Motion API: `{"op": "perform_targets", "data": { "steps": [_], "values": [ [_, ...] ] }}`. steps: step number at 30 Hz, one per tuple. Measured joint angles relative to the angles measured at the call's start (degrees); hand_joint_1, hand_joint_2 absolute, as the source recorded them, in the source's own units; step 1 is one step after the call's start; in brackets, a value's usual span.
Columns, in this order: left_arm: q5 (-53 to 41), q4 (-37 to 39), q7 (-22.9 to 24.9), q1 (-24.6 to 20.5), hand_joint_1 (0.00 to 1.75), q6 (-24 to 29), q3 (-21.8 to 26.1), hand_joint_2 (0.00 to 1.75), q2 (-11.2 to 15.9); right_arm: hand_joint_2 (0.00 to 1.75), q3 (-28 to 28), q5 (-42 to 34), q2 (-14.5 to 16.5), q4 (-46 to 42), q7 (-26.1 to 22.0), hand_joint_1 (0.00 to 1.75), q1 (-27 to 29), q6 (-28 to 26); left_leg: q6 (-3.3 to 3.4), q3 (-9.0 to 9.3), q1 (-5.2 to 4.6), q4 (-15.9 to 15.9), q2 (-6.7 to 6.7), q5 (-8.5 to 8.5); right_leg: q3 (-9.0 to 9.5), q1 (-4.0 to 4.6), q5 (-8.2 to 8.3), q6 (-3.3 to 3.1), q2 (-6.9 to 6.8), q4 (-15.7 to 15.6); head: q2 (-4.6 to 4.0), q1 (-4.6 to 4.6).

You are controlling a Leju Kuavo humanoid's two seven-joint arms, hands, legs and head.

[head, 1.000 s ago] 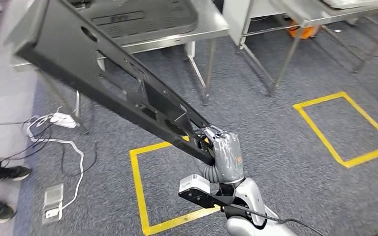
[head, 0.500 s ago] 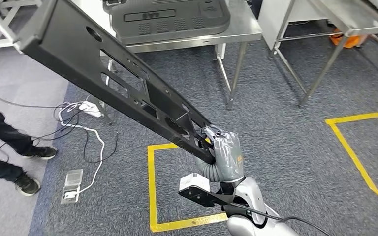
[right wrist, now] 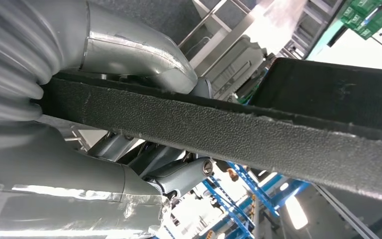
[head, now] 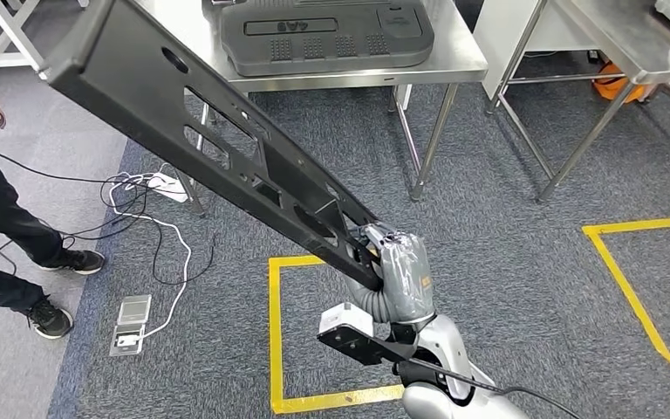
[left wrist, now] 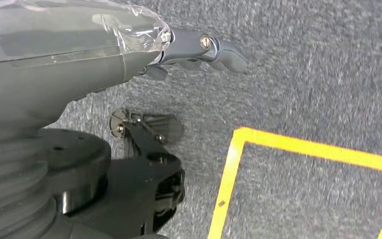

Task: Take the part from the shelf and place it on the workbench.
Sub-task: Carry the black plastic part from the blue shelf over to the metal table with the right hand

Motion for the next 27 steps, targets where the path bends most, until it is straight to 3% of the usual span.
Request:
{"op": "perform_targets", "data": {
  "steps": [6,9,11,13,14,15,16,17,19,20,24,26,27],
  "values": [
    [0.02,-0.01,0.0,0.01,0.0,-0.42,0.0,1.75,0.39,1.75,0.0,-1.01,0.01,0.0,0.4,1.75,0.15,0.0,0.82,-0.01,-0.38,0.44,0.0,-0.49,0.31,-0.22,0.02,1.18,-0.03,-0.42,0.0,-0.04],
    [0.02,-0.01,-0.01,0.03,0.0,-0.49,-0.01,1.75,0.45,1.75,0.0,-1.19,-0.01,-0.02,0.39,1.75,0.16,0.01,1.47,0.98,0.12,-0.85,-0.04,-0.31,0.77,-0.22,-0.51,1.7,0.17,-0.18,0.0,0.04],
    [0.01,-0.01,-0.02,0.03,0.0,-0.54,-0.02,1.75,0.45,1.75,0.0,-1.64,-0.02,-0.04,0.37,1.75,0.16,0.0,1.8,1.99,0.57,-1.86,-0.04,-0.18,-1.26,-0.2,-2.89,1.76,0.82,4.46,0.0,0.4],
    [0.01,-0.01,-0.02,0.02,0.0,-0.58,-0.02,1.75,0.46,1.75,0.0,-2.57,-0.01,-0.03,0.37,1.75,0.31,0.0,1.9,2.31,0.55,-1.99,-0.07,-0.38,-5.93,-0.16,-5.78,1.71,1.24,12.31,0.0,0.8],
    [0.01,-0.01,-0.02,0.05,0.0,-0.58,-0.02,1.75,0.46,1.75,0.0,-3.2,-0.01,-0.03,0.39,1.75,0.45,0.0,1.88,2.43,0.53,-1.93,-0.18,-0.55,-7.85,-0.16,-6.09,1.69,1.28,14.94,0.0,0.89],
    [0.02,0.0,-0.01,0.1,0.0,-0.58,-0.02,1.75,0.46,1.75,0.0,-3.95,-0.04,-0.02,0.42,1.75,0.59,0.0,1.74,2.61,0.56,-1.85,-0.32,-0.78,-8.79,-0.18,-5.18,1.64,1.29,15.49,0.0,0.98],
    [0.02,0.0,0.02,0.16,0.0,-0.59,-0.02,1.75,0.45,1.75,0.01,-4.72,-0.11,-0.02,0.44,1.75,0.68,0.0,1.52,2.9,0.65,-1.73,-0.49,-1.08,-8.57,-0.2,-3.11,1.58,1.29,13.74,0.0,1.05],
    [0.02,0.0,0.05,0.21,0.0,-0.61,-0.02,1.75,0.45,1.75,0.02,-5.56,-0.2,-0.02,0.46,1.75,0.71,0.0,1.22,3.26,0.77,-1.55,-0.66,-1.46,-7.32,-0.26,-0.41,1.54,1.3,10.09,0.0,1.17],
    [0.02,-0.01,0.16,0.21,0.0,-0.69,-0.02,1.75,0.46,1.75,0.08,-7.03,-0.36,0.0,0.48,1.75,0.72,0.01,0.37,3.73,0.78,-1.08,-0.89,-2.29,-4.7,-0.25,2.58,1.32,1.56,3.63,0.0,1.43],
    [0.01,-0.02,0.22,0.16,0.0,-0.72,-0.03,1.75,0.48,1.75,0.15,-7.59,-0.38,0.01,0.49,1.75,0.8,0.01,-0.04,3.83,0.71,-0.91,-0.97,-2.59,-4.05,-0.19,2.82,1.04,1.73,2.07,0.0,1.47],
    [0.0,-0.01,0.52,0.07,0.0,-0.73,-0.05,1.75,0.49,1.75,0.32,-7.63,-0.56,-0.01,1.04,1.75,1.39,0.01,-1.14,4.13,0.82,-0.49,-0.95,-3.47,-3.59,0.11,1.8,-0.79,1.95,1.67,0.0,1.18],
    [0.0,-0.01,0.65,0.01,0.0,-0.71,-0.07,1.75,0.49,1.75,0.33,-7.18,-0.59,-0.02,1.36,1.75,1.47,0.01,-1.52,2.13,0.86,4.11,-0.6,-5.46,-2.94,0.14,1.35,-1.54,1.79,1.55,0.0,0.92],
    [0.0,-0.01,0.71,-0.01,0.0,-0.67,-0.07,1.75,0.49,1.75,0.33,-7.02,-0.61,-0.02,1.4,1.75,1.55,0.01,-1.59,-0.03,0.81,8.13,-0.45,-6.83,-2.57,0.32,1.03,-1.79,1.69,1.55,0.0,0.78]
  ]
}}
